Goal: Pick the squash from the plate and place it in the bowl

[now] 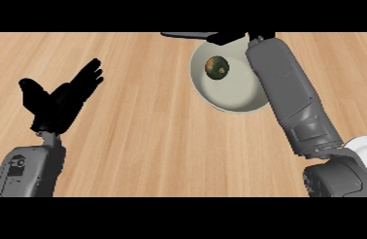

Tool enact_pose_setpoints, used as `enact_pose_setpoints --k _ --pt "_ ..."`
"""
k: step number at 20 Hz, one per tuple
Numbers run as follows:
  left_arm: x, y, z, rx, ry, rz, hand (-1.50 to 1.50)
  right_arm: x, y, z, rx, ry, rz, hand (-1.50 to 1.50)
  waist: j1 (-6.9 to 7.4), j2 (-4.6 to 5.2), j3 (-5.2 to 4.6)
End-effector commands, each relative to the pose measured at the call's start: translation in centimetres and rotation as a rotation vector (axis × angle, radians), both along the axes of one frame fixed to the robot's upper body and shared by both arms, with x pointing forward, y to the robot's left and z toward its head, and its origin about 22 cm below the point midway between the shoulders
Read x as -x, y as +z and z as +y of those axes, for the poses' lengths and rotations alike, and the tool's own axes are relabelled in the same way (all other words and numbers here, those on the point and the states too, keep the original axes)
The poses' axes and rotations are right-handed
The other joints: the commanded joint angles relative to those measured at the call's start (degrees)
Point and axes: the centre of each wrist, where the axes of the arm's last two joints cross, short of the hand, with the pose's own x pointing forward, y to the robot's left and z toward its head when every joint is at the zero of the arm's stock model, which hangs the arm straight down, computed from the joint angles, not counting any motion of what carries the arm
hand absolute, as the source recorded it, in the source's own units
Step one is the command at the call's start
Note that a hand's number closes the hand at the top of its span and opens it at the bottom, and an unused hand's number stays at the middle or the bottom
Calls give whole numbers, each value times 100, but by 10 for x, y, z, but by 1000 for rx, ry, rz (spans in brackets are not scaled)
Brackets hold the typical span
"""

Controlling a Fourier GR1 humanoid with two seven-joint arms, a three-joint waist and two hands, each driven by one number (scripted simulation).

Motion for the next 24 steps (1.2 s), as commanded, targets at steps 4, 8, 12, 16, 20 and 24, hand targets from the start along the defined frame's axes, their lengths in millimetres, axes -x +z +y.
enact_pose_setpoints --k 4,8,12,16,20,24 --pt "0 -16 5 -1 22 0 0 -8 21 -20 3 -134 -140 -150 -152 -40 -9" --pt "10 -2 1 -6 30 10 0 -6 5 -47 4 -219 -206 -150 -251 -134 -1" --pt "26 -9 20 4 73 38 0 -4 23 -90 7 -233 -199 -150 -401 -203 -4" --pt "27 -2 33 -9 96 37 0 10 19 -119 90 -97 -267 -150 -600 -290 -3" --pt "26 -14 23 -4 133 50 0 27 32 -118 49 9 -337 -150 -743 -332 -7" --pt "37 -21 43 -10 152 67 0 57 23 -137 -1 103 -366 -150 -887 -389 -9"
